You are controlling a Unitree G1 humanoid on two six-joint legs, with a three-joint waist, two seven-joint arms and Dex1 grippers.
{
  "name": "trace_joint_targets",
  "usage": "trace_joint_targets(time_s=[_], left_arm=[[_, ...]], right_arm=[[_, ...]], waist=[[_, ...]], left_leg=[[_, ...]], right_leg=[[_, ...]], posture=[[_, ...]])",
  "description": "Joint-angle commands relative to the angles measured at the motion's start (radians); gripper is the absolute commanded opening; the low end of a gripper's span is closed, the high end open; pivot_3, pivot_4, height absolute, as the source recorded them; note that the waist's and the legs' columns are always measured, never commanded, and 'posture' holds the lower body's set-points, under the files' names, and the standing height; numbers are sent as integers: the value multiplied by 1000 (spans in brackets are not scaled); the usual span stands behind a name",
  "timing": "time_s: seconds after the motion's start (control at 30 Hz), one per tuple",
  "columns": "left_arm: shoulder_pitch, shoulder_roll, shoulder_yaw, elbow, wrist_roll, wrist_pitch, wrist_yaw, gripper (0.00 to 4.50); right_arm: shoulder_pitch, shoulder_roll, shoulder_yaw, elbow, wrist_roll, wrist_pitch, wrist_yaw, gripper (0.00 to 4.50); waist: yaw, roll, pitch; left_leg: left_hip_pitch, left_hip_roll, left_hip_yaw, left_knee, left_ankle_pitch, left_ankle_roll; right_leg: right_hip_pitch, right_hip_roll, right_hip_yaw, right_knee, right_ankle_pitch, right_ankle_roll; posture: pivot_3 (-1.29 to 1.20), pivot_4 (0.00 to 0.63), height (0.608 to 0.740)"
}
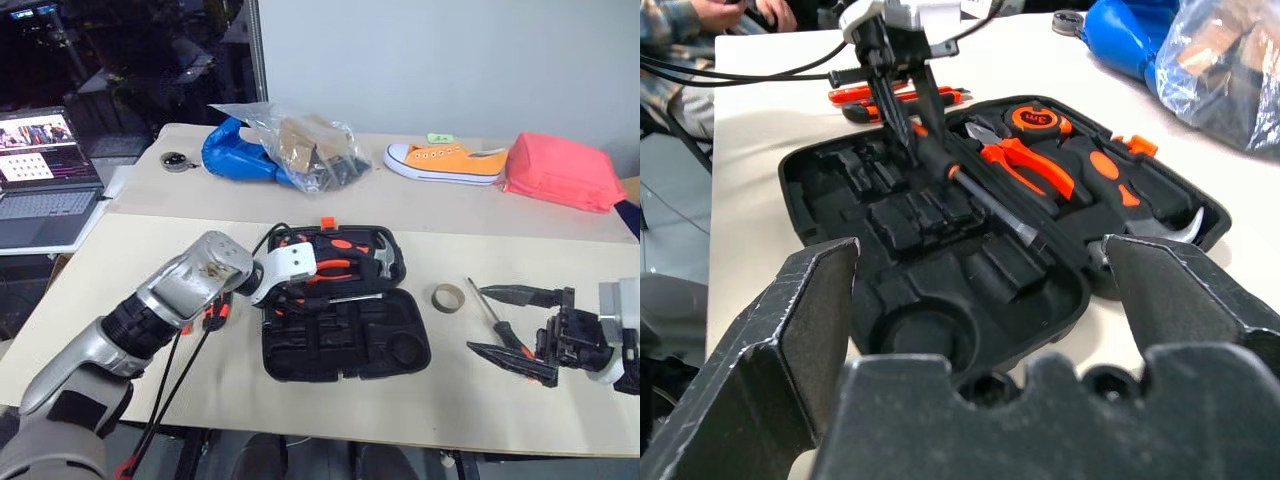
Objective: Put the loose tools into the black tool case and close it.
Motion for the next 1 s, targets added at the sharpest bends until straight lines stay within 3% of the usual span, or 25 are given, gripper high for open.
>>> trace_joint_targets(time_s=[0.03,0.57,0.63,0.7,0.77,0.83,0.97,1.0], left_arm=[[-22,-3,-12,8,55,-31,-19,845],[-32,-34,-38,99,189,-157,-116,845],[-31,-39,-8,85,176,-144,-121,1852],[-29,-40,36,58,155,-128,-119,2315],[-12,-28,130,-16,91,-72,-114,3111],[23,-20,228,-89,28,-17,-95,3111],[177,-104,394,-148,-69,-55,1,3111],[214,-140,423,-156,-85,-50,39,2857]], right_arm=[[-31,-27,-18,1,3,-6,5,4500],[-56,-22,6,-37,11,27,-26,4500],[-49,-20,6,-42,12,26,-24,4500],[-43,-19,5,-47,13,27,-24,4500],[-38,-21,0,-46,14,27,-20,4500],[-37,-24,-4,-43,15,26,-17,4500],[-41,-24,1,-38,11,24,-20,4500],[-43,-23,3,-39,10,25,-22,4500]], waist=[[1,0,0],[4,1,0],[4,1,0],[4,1,0],[4,1,0],[0,1,0],[-1,6,-3],[0,7,-4]], left_leg=[[0,0,0,0,0,0],[0,0,-1,2,0,0],[0,0,-1,3,0,0],[0,0,-1,3,0,0],[0,0,-2,5,0,0],[-2,1,-2,7,0,0],[0,2,-1,7,-1,2],[0,2,-1,7,-2,3]], right_leg=[[0,0,0,0,0,0],[1,0,0,1,0,0],[1,0,0,1,0,0],[1,0,-1,1,0,0],[2,0,-1,2,0,0],[1,1,-2,2,0,0],[2,1,0,2,0,0],[3,1,0,2,0,0]], posture=[[0,150,740],[0,150,740],[0,150,740],[0,150,740],[0,150,740],[0,150,740],[0,150,740],[0,150,740]])
